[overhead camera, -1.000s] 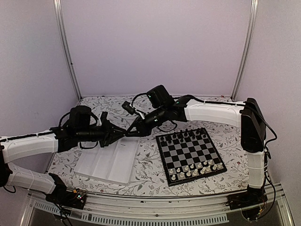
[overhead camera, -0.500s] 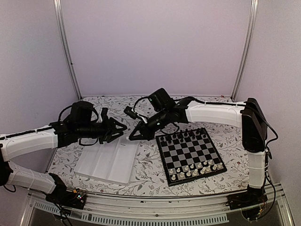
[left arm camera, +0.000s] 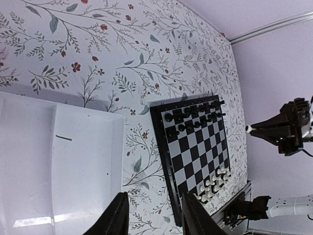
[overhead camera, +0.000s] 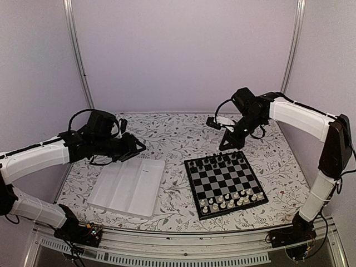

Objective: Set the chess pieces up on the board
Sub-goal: Place the chess piece on the chessboard.

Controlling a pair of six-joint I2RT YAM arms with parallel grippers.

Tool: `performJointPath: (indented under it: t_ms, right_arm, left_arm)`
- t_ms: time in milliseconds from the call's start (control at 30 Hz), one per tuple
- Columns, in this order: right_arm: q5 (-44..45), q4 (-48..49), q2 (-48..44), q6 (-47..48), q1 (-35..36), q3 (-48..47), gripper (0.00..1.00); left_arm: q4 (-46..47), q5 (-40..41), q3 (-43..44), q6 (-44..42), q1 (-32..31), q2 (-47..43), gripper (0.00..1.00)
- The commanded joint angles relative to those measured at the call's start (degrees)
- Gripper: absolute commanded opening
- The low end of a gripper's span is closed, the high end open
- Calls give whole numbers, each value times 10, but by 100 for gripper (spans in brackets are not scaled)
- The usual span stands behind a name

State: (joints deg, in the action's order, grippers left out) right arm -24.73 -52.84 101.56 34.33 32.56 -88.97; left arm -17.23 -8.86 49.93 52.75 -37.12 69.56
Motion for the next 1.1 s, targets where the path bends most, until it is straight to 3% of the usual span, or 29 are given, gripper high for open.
performJointPath:
  t_ms: [0,333,1067]
  right_arm:
    - [155,-142,-66,156,1,56,3]
    - [286,-230,-102,207,-1,185,4]
    - [300,-156,-56,199,-1,255,9]
  left_arm:
    - [-27,12,25,-40,-4,22,39]
    - [-41,2,37,-47,-5,35,39]
    - [-44,1,18,-33,-9,16,39]
